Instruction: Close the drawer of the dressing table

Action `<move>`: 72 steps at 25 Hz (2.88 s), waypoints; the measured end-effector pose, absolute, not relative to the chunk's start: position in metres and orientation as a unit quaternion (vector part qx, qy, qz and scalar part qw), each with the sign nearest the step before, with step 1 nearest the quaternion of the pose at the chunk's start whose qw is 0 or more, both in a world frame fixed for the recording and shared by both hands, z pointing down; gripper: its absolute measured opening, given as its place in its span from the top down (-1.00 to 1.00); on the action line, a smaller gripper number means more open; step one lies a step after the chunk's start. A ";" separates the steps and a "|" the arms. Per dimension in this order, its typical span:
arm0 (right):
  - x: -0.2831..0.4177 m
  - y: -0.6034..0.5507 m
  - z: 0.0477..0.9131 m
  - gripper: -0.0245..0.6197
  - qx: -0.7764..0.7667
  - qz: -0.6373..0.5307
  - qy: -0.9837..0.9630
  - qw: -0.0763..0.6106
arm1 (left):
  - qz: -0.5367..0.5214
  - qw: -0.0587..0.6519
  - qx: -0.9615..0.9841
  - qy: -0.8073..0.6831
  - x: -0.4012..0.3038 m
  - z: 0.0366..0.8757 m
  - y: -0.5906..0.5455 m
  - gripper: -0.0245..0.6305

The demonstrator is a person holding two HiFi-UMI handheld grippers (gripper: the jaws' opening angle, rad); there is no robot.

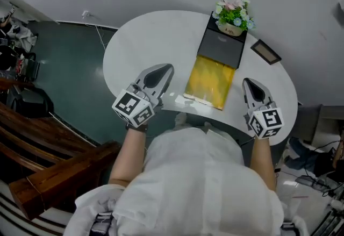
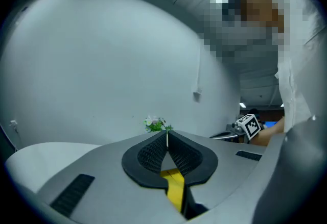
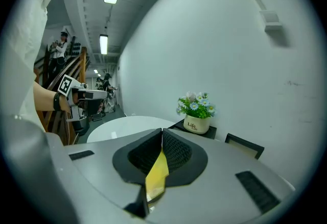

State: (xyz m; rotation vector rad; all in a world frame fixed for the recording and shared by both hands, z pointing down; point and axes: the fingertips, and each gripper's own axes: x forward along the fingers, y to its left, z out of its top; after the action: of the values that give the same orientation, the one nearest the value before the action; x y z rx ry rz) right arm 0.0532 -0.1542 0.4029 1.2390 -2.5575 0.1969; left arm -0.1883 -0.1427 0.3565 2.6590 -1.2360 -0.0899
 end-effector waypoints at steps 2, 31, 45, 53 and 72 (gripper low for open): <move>0.049 -0.151 0.406 0.89 0.443 0.068 -0.880 0.155 | -0.021 0.108 0.912 -0.395 -0.191 0.365 -0.152 0.86; -0.028 -0.093 0.527 0.84 0.177 0.079 -0.883 0.426 | 0.021 0.155 0.954 -0.254 -0.148 0.425 -0.162 0.86; -0.036 -0.061 0.580 0.69 0.036 0.081 -0.836 0.542 | 0.010 0.159 0.953 -0.260 -0.150 0.429 -0.151 0.86; -0.043 -0.052 0.596 0.69 -0.010 0.061 -0.809 0.584 | 0.005 0.157 0.952 -0.264 -0.152 0.426 -0.148 0.86; -0.049 -0.055 0.609 0.85 -0.001 0.068 -0.790 0.609 | -0.001 0.160 0.949 -0.270 -0.164 0.425 -0.148 0.86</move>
State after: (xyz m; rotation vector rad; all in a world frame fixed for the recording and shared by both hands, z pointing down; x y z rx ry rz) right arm -0.0488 -0.0553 0.6092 -0.0017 -1.8245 0.1574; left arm -0.1640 -0.1479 0.4249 2.7122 -0.7724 -0.0027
